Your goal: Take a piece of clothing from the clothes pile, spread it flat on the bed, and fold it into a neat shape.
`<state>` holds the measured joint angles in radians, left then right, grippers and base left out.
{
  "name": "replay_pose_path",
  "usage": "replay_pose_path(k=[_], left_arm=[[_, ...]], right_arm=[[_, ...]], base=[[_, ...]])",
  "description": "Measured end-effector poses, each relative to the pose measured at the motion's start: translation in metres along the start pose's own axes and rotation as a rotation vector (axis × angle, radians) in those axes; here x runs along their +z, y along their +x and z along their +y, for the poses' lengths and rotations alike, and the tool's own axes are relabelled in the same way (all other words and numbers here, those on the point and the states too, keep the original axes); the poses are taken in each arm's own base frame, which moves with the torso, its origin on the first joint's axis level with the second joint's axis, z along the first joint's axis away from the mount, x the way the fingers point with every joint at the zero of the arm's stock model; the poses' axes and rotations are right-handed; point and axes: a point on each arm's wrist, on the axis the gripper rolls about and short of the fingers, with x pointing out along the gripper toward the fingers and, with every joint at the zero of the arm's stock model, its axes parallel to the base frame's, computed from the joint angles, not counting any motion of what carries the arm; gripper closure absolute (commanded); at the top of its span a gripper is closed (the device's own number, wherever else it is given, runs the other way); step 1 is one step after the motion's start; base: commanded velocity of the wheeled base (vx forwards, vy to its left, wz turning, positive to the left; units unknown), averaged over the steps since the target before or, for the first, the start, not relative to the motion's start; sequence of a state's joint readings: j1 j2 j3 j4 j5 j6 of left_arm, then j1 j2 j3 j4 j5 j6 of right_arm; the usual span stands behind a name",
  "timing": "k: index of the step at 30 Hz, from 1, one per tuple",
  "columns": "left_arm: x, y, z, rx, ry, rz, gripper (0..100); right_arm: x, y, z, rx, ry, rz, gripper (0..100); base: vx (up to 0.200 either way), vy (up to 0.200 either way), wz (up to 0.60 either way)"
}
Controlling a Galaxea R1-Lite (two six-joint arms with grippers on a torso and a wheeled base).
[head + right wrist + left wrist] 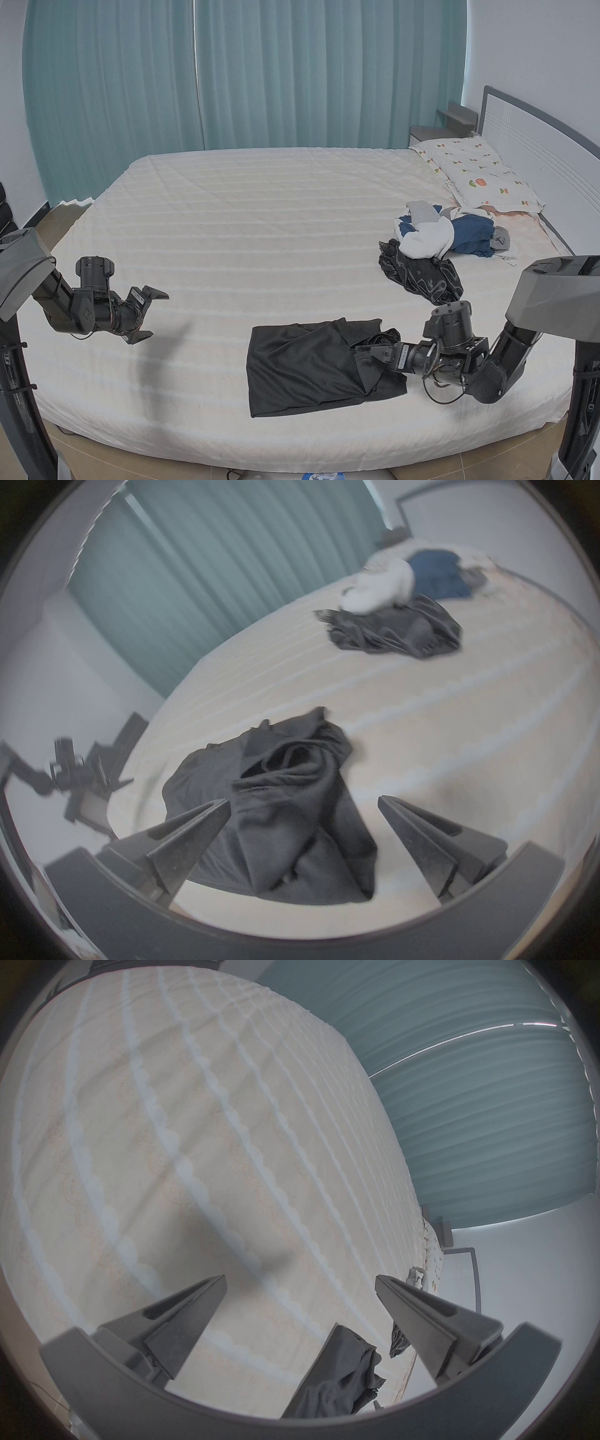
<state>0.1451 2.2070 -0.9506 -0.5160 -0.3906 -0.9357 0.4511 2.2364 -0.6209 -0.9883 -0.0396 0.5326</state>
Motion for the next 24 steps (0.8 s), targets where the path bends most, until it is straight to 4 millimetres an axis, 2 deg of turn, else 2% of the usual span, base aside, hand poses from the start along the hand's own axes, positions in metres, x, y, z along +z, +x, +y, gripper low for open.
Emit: replay_pose_path(k=[5,11,17,24], left_arm=[[0.000,0.000,0.001,0.001,0.004,0.000,0],[-0.001,0.000,0.001,0.002,0.006,-0.001,0],[-0.001,0.001,0.001,0.002,0.008,-0.001,0],[-0.001,0.001,0.001,0.002,0.009,-0.001,0]], right_arm=[[-0.003,0.011,0.029,-0.027,-0.161,0.007,0],[-0.007,0.026,0.047,-0.085,-0.271,0.003,0],[-0.014,0.036,0.046,-0.167,-0.362,0.002,0],[-0.015,0.031,0.026,-0.232,-0.347,0.026,0]], base=[[0.000,0.000,0.00],[0.000,0.000,0.00],[0.000,0.000,0.00],[0.000,0.000,0.00]])
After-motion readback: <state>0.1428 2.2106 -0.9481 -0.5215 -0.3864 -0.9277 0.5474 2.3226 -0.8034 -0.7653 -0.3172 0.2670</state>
